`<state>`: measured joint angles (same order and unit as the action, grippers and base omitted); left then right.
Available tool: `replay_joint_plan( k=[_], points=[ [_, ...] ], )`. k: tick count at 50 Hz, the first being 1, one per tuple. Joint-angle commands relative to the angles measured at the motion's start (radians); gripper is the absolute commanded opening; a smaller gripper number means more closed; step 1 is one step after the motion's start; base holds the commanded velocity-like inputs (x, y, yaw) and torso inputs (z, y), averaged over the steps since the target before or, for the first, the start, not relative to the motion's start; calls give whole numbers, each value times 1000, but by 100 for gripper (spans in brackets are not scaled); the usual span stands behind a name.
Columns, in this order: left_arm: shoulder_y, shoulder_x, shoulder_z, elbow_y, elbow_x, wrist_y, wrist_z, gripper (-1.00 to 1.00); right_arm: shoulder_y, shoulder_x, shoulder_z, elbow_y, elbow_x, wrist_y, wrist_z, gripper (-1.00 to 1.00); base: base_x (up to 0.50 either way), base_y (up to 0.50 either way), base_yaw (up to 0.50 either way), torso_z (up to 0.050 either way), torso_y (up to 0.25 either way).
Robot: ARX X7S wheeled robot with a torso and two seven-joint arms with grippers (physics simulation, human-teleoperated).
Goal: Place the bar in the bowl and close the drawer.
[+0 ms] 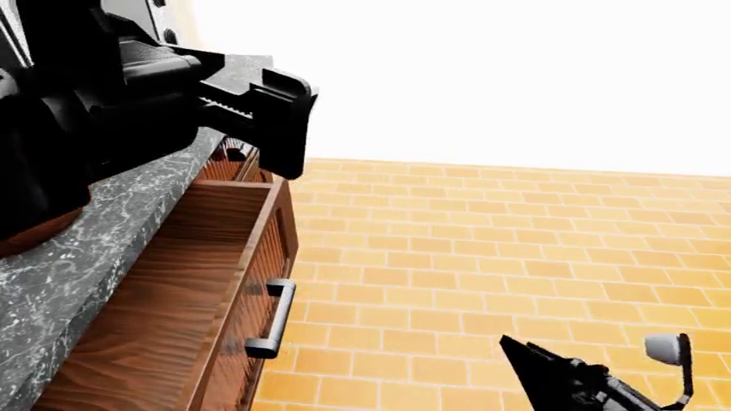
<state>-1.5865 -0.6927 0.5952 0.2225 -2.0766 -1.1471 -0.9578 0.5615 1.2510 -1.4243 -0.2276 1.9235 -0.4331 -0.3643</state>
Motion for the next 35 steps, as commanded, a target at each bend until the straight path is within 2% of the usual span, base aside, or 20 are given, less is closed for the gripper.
replay_joint_plan(
  k=[1, 5, 10, 14, 23, 35],
  points=[
    [-6, 44, 41, 10, -4, 0, -25, 100, -268, -86, -14, 315, 279, -309, -284, 100, 0, 0, 0, 0, 0],
    [-28, 82, 88, 6, -16, -14, -61, 100, -295, -210, 8, 584, 424, -191, -400, 100, 0, 0, 0, 0, 0],
    [-82, 160, 153, -28, -4, -30, -109, 100, -312, -267, 26, 730, 497, -108, -471, 100, 0, 0, 0, 0, 0],
    [-105, 230, 210, -74, 63, -48, -126, 100, -311, -286, 32, 769, 517, -77, -484, 100, 0, 0, 0, 0, 0],
    [-144, 400, 321, -243, 233, -68, -84, 100, -310, -295, 41, 785, 532, -53, -488, 100, 0, 0, 0, 0, 0],
    [-121, 607, 490, -353, 434, -56, -61, 100, -303, -315, 49, 825, 545, -10, -504, 100, 0, 0, 0, 0, 0]
  ],
)
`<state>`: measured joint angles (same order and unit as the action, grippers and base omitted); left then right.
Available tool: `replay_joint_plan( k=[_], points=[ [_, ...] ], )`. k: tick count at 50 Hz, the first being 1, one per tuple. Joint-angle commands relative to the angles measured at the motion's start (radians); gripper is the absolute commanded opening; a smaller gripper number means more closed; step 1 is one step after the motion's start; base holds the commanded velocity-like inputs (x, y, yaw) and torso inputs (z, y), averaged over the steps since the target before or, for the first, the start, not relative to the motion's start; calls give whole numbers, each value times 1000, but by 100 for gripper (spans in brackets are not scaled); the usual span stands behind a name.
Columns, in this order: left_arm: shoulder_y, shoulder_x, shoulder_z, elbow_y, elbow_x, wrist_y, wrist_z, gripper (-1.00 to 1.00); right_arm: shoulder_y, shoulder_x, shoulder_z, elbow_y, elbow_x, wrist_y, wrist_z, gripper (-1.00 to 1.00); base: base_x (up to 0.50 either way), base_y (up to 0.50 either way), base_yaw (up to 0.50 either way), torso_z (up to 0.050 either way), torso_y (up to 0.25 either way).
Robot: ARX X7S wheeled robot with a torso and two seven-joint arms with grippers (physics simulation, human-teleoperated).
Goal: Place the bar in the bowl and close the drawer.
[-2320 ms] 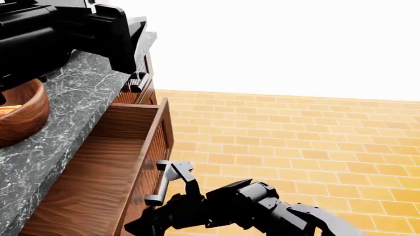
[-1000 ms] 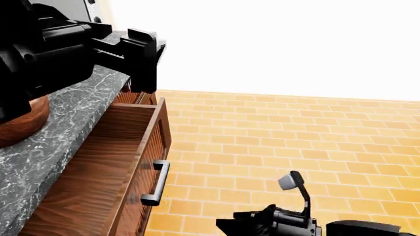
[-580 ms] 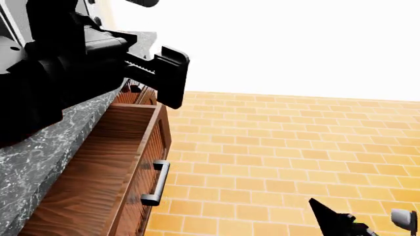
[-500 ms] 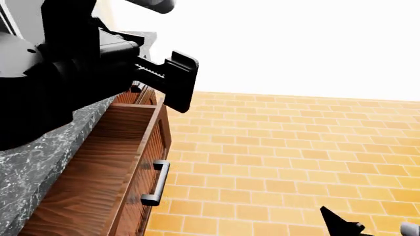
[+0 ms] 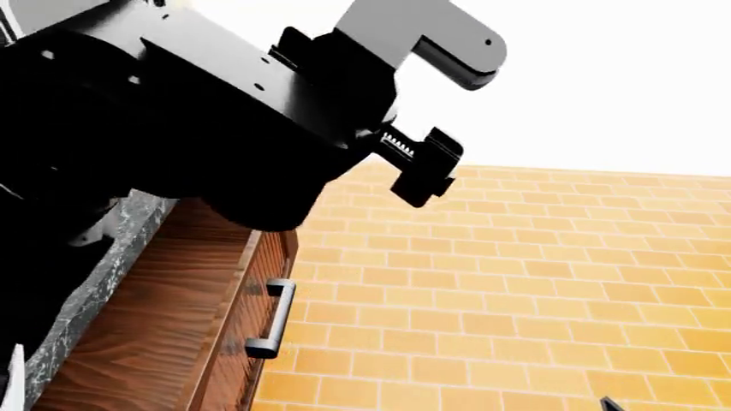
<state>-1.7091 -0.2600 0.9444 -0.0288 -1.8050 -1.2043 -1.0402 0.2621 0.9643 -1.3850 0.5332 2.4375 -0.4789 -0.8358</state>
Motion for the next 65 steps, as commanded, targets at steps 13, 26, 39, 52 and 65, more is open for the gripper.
replay_joint_plan(
  k=[13, 26, 39, 52, 65],
  points=[
    [-70, 259, 317, -233, 238, 111, 170, 100, -18, -74, 13, 125, 38, 53, -61, 100, 0, 0, 0, 0, 0],
    [-151, 260, 637, -120, 49, 386, 146, 100, 186, -246, -25, 530, 39, 325, -75, 100, 0, 0, 0, 0, 0],
    [-14, 260, 630, -107, 205, 331, 162, 100, 241, -284, -34, 684, 42, 449, -109, 100, 0, 0, 0, 0, 0],
    [156, 260, 619, -132, 401, 227, 225, 100, 268, -289, -54, 772, 57, 542, -142, 100, 0, 0, 0, 0, 0],
    [250, 260, 611, -109, 561, 165, 320, 100, 239, -284, -96, 773, 117, 533, -169, 100, 0, 0, 0, 0, 0]
  ],
)
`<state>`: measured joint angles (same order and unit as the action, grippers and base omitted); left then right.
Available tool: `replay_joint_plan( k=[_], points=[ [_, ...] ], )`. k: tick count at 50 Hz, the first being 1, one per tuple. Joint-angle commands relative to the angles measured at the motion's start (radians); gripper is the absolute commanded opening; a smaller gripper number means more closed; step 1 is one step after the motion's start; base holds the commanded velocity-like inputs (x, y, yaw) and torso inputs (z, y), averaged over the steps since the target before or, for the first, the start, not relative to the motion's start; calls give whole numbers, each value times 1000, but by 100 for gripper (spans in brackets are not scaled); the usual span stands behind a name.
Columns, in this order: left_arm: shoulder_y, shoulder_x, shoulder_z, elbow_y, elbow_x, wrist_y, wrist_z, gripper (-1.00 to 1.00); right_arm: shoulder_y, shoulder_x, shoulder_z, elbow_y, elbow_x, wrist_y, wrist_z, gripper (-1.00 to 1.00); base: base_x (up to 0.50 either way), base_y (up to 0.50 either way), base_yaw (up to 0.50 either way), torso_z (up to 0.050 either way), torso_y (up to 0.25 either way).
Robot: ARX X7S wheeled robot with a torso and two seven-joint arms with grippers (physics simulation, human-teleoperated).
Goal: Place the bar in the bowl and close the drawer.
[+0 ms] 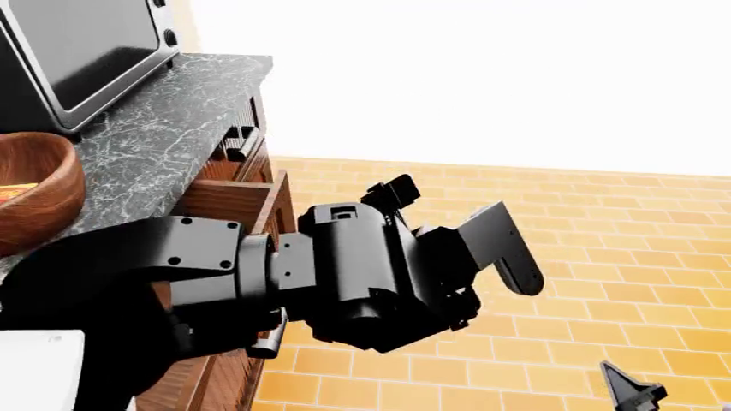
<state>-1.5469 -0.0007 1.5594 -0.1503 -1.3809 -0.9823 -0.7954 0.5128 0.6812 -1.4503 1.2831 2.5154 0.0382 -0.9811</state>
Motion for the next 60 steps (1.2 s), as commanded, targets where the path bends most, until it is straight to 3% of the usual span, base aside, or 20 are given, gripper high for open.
replay_joint_plan(
  k=[1, 32, 43, 54, 60],
  points=[
    [96, 1, -4, 15, 149, -64, 83, 100, -14, -1, -34, 23, 44, 15, -25, 100, 0, 0, 0, 0, 0],
    [336, 1, -19, -41, 570, -231, 310, 100, -41, -10, -193, 24, 209, -8, -74, 100, 0, 0, 0, 0, 0],
    [436, 1, -14, -10, 933, -359, 585, 100, -48, -15, -239, 24, 258, -17, -88, 100, 0, 0, 0, 0, 0],
    [559, 1, 27, 8, 1494, -431, 1082, 100, -53, -16, -283, 24, 305, -23, -98, 100, 0, 0, 0, 0, 0],
    [567, 1, 27, -7, 1557, -428, 1164, 100, -56, -18, -306, 24, 329, -25, -102, 100, 0, 0, 0, 0, 0]
  ],
)
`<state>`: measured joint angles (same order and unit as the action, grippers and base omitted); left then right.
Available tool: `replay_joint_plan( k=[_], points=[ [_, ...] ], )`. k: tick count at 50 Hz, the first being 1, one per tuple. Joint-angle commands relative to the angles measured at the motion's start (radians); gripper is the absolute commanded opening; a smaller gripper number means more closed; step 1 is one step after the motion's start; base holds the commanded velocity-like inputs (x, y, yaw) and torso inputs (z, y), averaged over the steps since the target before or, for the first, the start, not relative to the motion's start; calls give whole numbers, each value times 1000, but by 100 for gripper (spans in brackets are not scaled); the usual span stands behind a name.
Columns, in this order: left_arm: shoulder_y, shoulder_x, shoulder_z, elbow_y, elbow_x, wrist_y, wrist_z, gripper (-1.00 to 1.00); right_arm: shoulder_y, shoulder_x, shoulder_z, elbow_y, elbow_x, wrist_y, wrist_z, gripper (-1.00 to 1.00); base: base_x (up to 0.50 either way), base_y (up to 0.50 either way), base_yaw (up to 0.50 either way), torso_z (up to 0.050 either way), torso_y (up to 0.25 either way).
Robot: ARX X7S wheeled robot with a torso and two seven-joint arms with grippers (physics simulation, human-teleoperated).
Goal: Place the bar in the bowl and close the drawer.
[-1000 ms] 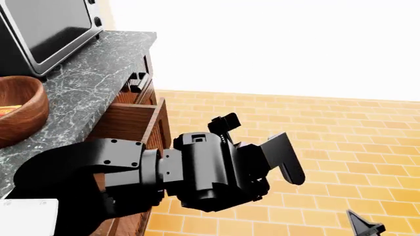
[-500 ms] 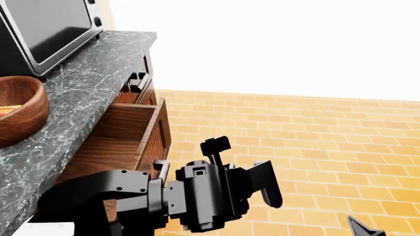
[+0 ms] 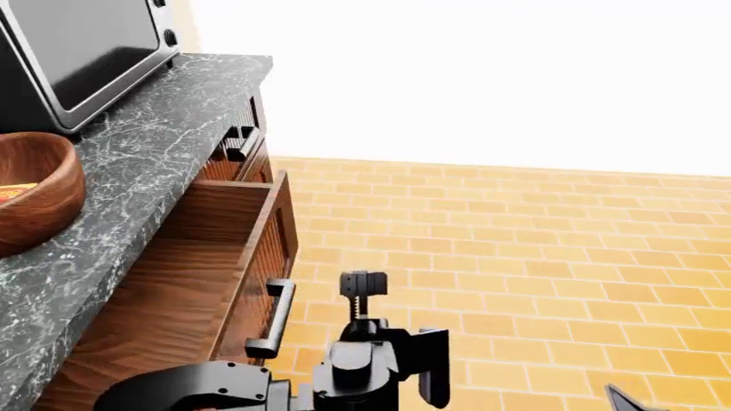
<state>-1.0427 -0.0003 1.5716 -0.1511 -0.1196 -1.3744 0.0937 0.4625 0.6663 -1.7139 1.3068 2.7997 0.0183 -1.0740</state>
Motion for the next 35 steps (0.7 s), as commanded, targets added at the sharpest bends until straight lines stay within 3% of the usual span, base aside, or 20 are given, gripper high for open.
replay_joint_plan(
  k=[1, 10, 28, 35],
  points=[
    [63, 0, 15, -8, 299, -35, 284, 100, -5, -3, -47, 0, 48, -6, -10, 100, 0, 0, 0, 0, 0],
    [86, 0, 24, -29, 398, -48, 452, 100, -4, -4, -79, 0, 78, -8, -15, 100, 0, 0, 0, 0, 0],
    [80, 0, 37, -91, 521, -195, 640, 100, 0, -3, -122, 0, 121, -10, -22, 100, 0, 0, 0, 0, 0],
    [116, 0, -7, -186, 701, -196, 800, 100, -2, -4, -134, 0, 134, -13, -24, 100, 0, 0, 0, 0, 0]
  ],
)
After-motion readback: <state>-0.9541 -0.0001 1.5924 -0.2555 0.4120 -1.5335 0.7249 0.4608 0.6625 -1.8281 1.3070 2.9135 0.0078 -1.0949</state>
